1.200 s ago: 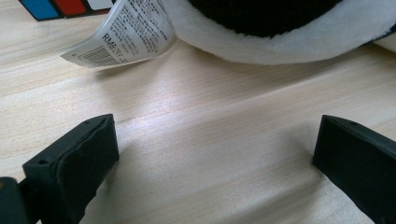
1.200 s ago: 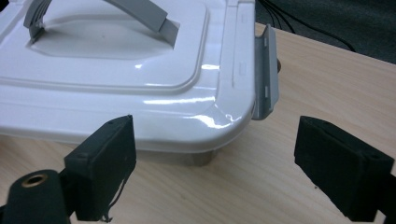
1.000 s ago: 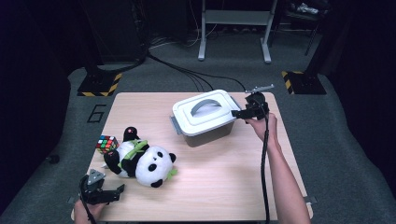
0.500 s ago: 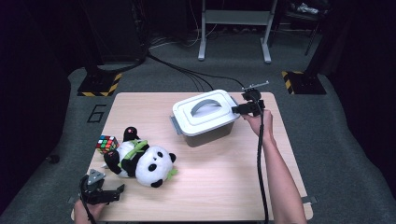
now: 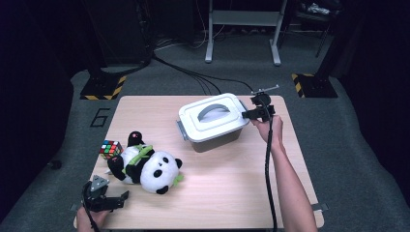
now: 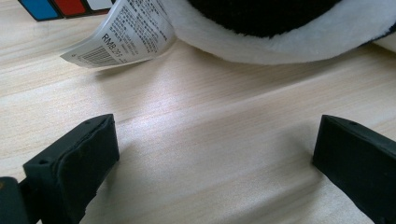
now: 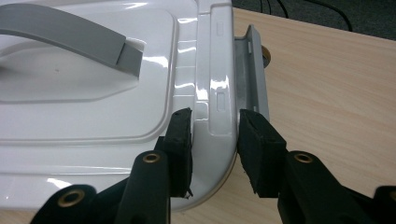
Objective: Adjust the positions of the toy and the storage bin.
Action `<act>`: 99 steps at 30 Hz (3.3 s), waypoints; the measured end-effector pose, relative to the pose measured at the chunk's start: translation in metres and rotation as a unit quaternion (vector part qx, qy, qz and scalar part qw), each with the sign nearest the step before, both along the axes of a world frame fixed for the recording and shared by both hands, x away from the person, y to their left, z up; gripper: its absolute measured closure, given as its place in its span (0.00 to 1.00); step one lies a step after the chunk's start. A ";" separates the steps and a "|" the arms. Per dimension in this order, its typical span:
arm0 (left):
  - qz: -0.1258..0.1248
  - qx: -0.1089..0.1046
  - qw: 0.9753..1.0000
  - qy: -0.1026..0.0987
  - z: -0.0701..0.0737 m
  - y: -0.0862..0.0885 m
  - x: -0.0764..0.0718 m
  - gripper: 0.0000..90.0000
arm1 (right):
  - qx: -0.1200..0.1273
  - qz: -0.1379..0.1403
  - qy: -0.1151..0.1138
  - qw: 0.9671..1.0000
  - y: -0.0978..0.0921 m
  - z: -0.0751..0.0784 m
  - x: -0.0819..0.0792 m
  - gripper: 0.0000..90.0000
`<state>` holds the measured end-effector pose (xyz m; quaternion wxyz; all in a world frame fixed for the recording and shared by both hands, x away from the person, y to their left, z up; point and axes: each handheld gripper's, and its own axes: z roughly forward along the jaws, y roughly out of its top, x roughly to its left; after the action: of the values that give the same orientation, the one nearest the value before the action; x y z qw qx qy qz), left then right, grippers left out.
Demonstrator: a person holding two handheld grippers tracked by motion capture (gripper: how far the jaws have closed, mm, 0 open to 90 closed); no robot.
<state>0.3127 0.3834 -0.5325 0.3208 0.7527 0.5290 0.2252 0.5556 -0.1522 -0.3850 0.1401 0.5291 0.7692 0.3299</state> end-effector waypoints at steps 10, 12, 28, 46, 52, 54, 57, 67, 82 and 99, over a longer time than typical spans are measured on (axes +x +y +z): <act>-0.001 -0.001 1.000 0.000 0.000 0.000 0.000 0.00 | -0.009 -0.004 0.012 1.000 0.004 0.002 -0.014 0.71; -0.001 -0.001 1.000 0.000 0.000 0.000 0.000 0.00 | -0.005 -0.005 0.012 1.000 0.003 0.002 -0.018 0.71; -0.001 -0.001 1.000 0.000 0.000 0.000 0.000 0.00 | 0.002 -0.022 -0.057 0.998 -0.014 -0.004 -0.006 0.72; -0.002 0.000 1.000 0.001 0.000 0.000 0.000 0.00 | -0.007 -0.028 -0.049 0.998 -0.010 -0.025 0.015 0.92; -0.003 0.000 1.000 0.000 0.000 0.000 -0.001 0.00 | -0.022 -0.043 -0.028 0.998 -0.010 -0.020 0.007 0.92; -0.003 0.000 1.000 0.000 0.000 0.000 -0.001 0.00 | -0.018 -0.048 -0.018 0.999 -0.012 -0.019 0.003 0.92; -0.003 -0.001 1.000 -0.001 0.000 0.000 -0.001 0.00 | -0.014 -0.049 -0.007 0.999 -0.015 -0.017 -0.005 0.92; -0.002 -0.001 1.000 0.000 0.000 0.000 -0.001 0.00 | 0.003 -0.054 -0.012 0.998 -0.022 -0.019 -0.031 0.91; -0.004 0.000 1.000 0.001 0.000 0.000 0.000 0.00 | 0.016 -0.049 -0.045 0.998 -0.030 -0.013 -0.023 0.83; -0.004 0.000 1.000 0.001 0.000 0.000 0.000 0.00 | 0.025 -0.041 -0.027 0.998 -0.031 -0.025 -0.006 0.93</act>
<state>0.3123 0.3835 -0.5321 0.3207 0.7553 0.5263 0.2230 0.5498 -0.1828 -0.4097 0.1605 0.5548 0.7341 0.3572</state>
